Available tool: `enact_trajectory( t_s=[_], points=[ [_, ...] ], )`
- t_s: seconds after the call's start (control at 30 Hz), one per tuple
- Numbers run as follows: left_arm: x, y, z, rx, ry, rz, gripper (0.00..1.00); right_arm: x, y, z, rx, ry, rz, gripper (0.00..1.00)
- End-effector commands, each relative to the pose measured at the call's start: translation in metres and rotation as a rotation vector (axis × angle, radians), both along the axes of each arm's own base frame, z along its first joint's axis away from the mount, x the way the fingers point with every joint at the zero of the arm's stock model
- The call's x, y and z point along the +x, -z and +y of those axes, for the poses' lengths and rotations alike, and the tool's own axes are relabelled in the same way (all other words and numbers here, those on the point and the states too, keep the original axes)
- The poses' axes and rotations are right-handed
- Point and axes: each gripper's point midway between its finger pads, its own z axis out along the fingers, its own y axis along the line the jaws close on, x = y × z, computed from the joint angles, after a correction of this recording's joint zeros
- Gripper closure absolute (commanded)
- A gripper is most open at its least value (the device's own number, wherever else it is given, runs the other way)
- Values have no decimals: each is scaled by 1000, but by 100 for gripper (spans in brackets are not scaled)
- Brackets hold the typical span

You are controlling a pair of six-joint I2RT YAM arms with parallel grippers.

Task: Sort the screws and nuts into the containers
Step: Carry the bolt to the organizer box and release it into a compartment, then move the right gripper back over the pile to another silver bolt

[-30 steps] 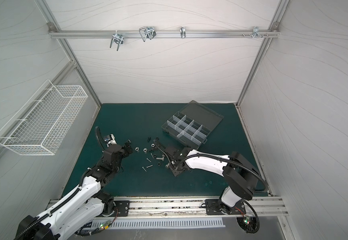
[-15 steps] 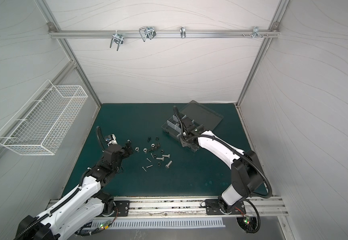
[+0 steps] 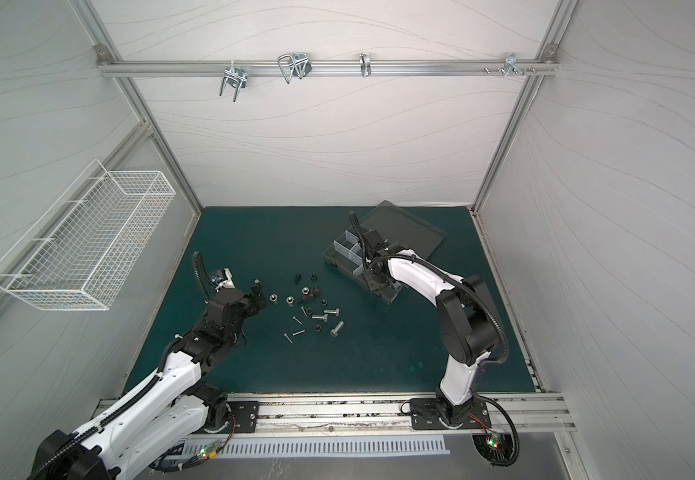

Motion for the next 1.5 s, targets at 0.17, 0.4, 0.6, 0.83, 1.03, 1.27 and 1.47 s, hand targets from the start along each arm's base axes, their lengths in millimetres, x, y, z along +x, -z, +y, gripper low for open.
enact_trajectory(
  t_s=[0.17,0.4,0.6,0.83,1.03,1.27,1.47],
  points=[
    [10,-25,-2,-15,-8,-52,0,6,8,-11,-36,25,27,73],
    [9,-28,-1,-10,-12,-56,0,3,0,-9,-12,25,22,45],
    [8,-27,0,-13,-14,-56,0,-12,-24,7,29,3,-19,45],
    [6,-25,2,-14,-26,-50,0,-74,-26,69,66,-141,17,40],
    [6,-25,3,-14,-32,-51,0,-116,-10,115,113,-210,86,29],
    [3,-23,4,-11,-37,-45,0,-135,25,133,85,-222,166,11],
    [1,-22,6,-14,-42,-51,0,-137,46,126,34,-195,189,4]
  ],
)
